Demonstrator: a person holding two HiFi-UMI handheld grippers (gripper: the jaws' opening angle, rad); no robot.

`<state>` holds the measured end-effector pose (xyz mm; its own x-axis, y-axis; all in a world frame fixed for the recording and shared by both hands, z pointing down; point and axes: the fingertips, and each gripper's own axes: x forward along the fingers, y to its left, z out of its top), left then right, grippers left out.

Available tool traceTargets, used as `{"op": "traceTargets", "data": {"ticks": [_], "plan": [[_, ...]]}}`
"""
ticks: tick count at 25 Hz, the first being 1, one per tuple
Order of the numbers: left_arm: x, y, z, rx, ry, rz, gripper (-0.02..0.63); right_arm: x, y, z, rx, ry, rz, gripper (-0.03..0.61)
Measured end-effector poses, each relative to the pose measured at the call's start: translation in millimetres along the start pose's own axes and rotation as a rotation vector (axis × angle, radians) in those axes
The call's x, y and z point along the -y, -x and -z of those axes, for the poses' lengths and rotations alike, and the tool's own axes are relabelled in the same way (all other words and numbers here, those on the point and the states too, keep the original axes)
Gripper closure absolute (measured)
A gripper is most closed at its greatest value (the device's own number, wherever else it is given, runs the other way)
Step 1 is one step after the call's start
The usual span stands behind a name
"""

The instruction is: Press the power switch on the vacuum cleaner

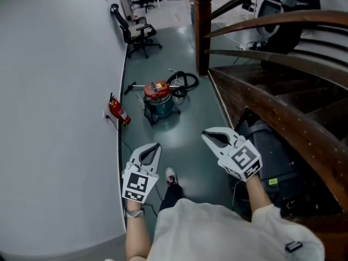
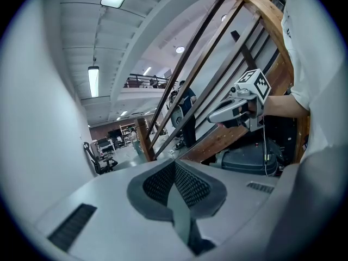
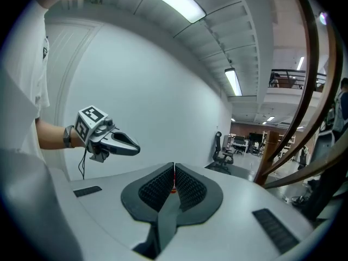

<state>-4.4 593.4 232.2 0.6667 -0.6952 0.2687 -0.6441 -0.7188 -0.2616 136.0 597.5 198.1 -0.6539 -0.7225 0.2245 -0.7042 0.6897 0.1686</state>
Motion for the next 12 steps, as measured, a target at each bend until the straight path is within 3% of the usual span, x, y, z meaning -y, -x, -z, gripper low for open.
{"op": "traceTargets", "data": {"ticks": [6,12], "plan": [[-51.1,-48.2,16.7,-0.003,0.000,0.010,0.617,45.4,-53.3,4.4,-0.013,-0.029,-0.009,0.548],[-131.4,-105.8,16.3,0.003,-0.004,0.027,0.617,99.3,-126.3,-18.3,-0.003,-0.012,0.008,0.548]]}}
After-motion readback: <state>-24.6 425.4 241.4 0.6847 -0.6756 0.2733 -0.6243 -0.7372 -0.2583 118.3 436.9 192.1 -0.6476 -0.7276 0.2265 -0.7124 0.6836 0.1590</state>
